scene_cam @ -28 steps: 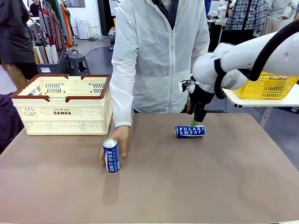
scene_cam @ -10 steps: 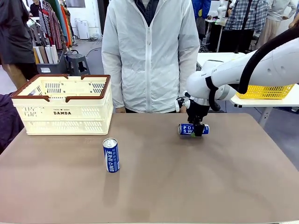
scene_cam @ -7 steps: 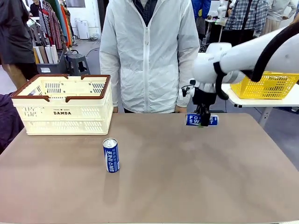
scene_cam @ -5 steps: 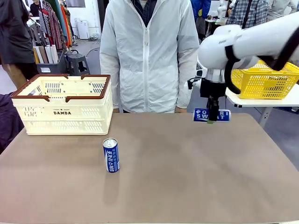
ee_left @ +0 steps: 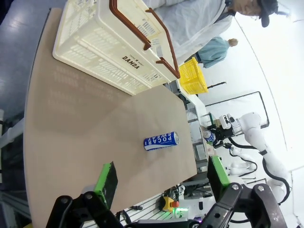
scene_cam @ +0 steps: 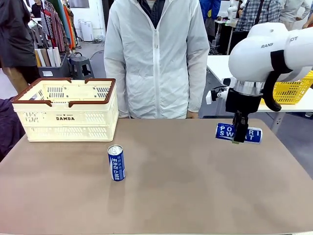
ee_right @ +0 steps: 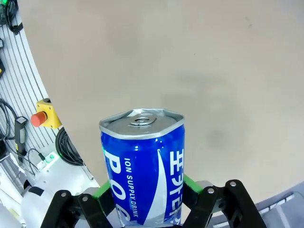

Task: Place the drinks into the Shopping basket.
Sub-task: Pick up one drink and place it into the Shopping basket.

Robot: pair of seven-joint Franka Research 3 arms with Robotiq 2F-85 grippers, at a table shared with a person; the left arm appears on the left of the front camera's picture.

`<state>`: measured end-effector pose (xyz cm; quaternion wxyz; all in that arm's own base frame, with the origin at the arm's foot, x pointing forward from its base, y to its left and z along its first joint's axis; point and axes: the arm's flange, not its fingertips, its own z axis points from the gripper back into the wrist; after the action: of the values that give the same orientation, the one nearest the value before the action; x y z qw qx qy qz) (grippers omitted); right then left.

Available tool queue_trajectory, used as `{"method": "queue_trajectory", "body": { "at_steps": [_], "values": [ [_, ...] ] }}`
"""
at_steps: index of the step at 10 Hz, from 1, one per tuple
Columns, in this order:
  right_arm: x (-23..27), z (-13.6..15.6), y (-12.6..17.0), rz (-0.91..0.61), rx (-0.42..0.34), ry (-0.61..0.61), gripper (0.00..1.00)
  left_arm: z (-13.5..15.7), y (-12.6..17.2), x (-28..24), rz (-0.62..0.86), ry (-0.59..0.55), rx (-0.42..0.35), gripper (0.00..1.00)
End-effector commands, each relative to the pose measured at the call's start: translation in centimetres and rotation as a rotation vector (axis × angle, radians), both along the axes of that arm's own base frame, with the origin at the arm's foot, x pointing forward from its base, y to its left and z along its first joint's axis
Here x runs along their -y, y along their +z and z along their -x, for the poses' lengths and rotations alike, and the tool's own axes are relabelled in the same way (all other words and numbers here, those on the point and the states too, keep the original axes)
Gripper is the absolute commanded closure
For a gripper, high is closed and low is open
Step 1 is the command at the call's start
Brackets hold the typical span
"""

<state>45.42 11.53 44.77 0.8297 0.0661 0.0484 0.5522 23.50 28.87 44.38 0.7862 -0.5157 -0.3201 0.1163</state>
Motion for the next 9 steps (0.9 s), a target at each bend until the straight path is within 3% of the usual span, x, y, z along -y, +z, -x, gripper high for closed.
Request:
{"method": "queue_trajectory", "body": {
  "at_steps": [1, 2, 3, 4, 6, 9],
  "values": [
    [-0.7, -2.0, 0.8, 0.015, -0.027, 0.016, 1.00, 0.0, 0.1, -0.1, 0.009, 0.003, 0.032, 0.00],
    [0.0, 0.0, 0.0, 0.000, 0.000, 0.000, 1.00, 0.0, 0.1, -0.1, 0.009, 0.003, 0.032, 0.00],
    [-3.4, -0.9, -0.8, -0.103, 0.019, 0.095, 1.00, 0.0, 0.1, -0.1, 0.009, 0.003, 0.032, 0.00],
    [-6.6, -0.5, -1.4, -0.116, 0.022, 0.074, 1.00, 0.0, 0.1, -0.1, 0.009, 0.003, 0.032, 0.00],
    [-11.5, 1.2, -3.4, -0.178, -0.010, -0.078, 1.00, 0.0, 0.1, -0.1, 0.009, 0.003, 0.032, 0.00],
    [-18.5, 3.6, -8.0, -0.095, -0.044, -0.376, 1.00, 0.0, 0.1, -0.1, 0.009, 0.003, 0.032, 0.00]
  ]
}}
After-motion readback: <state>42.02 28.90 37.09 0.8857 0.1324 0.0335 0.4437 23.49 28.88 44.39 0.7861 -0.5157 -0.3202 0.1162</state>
